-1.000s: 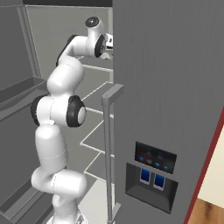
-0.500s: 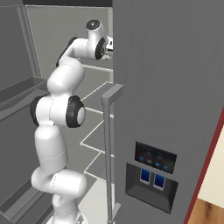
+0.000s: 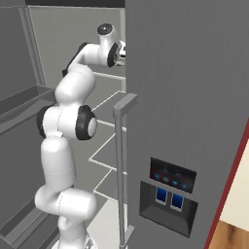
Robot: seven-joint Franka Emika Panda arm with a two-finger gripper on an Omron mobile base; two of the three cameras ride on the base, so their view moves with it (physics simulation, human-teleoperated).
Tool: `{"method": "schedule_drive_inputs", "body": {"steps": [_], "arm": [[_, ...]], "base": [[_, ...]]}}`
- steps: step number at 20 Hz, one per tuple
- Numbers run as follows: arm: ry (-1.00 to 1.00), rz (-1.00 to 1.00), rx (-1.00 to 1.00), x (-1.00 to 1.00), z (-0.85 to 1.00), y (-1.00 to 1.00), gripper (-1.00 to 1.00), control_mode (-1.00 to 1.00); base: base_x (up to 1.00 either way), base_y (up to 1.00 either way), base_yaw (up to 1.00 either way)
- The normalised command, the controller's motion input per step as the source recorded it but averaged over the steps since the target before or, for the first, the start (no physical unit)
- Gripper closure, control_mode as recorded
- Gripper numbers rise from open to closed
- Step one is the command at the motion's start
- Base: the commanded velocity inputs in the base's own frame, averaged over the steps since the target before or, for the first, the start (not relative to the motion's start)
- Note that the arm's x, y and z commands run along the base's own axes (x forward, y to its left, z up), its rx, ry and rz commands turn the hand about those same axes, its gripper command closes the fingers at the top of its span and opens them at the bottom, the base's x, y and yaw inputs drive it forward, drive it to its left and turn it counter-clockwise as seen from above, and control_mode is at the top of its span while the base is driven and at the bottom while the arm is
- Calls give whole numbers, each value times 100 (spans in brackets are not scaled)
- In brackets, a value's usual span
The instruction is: Retrieve the bottle and the shaker from the cabinet and place them next to the mixing bowl on the counter. Then add garlic from the fridge to the mixing bowl.
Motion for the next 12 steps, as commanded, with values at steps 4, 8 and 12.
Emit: {"method": "schedule_drive_inputs", "body": {"steps": [4,8,12], "arm": [[4,0,0,8,-23,0,-100,-100],[6,0,0,1,-47,0,-100,-100],[5,0,0,0,-37,0,-100,-100]], "base": [[0,0,0],[0,0,0],[0,0,0]]}}
